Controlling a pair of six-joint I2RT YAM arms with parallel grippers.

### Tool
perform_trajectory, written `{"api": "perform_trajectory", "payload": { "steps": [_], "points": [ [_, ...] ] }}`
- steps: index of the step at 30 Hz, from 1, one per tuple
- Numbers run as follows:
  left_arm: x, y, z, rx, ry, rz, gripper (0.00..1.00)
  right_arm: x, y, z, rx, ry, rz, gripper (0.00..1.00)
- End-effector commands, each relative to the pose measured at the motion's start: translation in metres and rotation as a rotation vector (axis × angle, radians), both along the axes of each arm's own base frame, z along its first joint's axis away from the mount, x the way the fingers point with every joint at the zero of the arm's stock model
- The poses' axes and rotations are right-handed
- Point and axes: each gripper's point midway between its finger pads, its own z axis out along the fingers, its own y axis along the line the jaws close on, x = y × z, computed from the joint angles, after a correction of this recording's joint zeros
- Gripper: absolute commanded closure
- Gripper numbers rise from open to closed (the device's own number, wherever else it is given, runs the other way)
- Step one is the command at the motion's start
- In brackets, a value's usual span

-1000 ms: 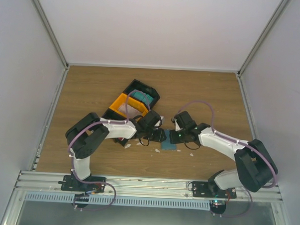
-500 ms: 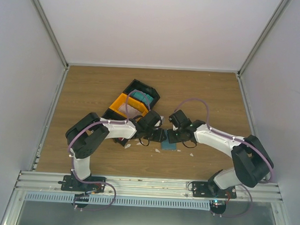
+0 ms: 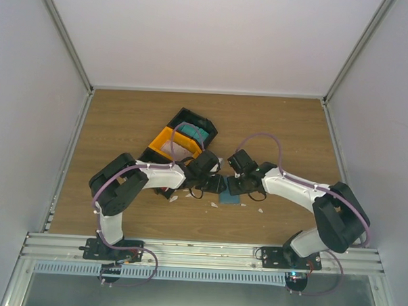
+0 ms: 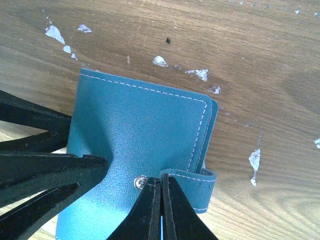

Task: Put the credit cards into the card holder
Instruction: Close the card holder at the center of the board.

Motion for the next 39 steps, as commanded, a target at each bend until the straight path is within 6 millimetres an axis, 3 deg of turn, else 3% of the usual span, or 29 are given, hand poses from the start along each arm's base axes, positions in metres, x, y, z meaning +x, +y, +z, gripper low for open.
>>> {"api": "perform_trajectory", "payload": {
  "steps": [1,14,20,30,39],
  "points": [
    [0.002,-0.006,0.021,-0.056,-0.037,-0.011,0.65,-0.002,0.012,-0.001,0.024,0.013,0.043,1.00],
    [0.000,-0.008,0.013,-0.053,-0.014,-0.021,0.69,-0.005,0.025,-0.002,0.083,0.037,0.067,0.99],
    [0.001,-0.008,0.014,-0.053,-0.016,-0.021,0.69,-0.006,0.023,-0.005,0.070,0.049,0.066,0.97],
    [0.002,-0.007,0.015,-0.053,-0.019,-0.019,0.69,0.000,0.027,0.010,0.106,0.006,0.047,0.94],
    [0.001,-0.007,0.014,-0.051,-0.020,-0.022,0.70,-0.001,0.025,0.005,0.096,0.019,0.031,0.92]
  ]
}}
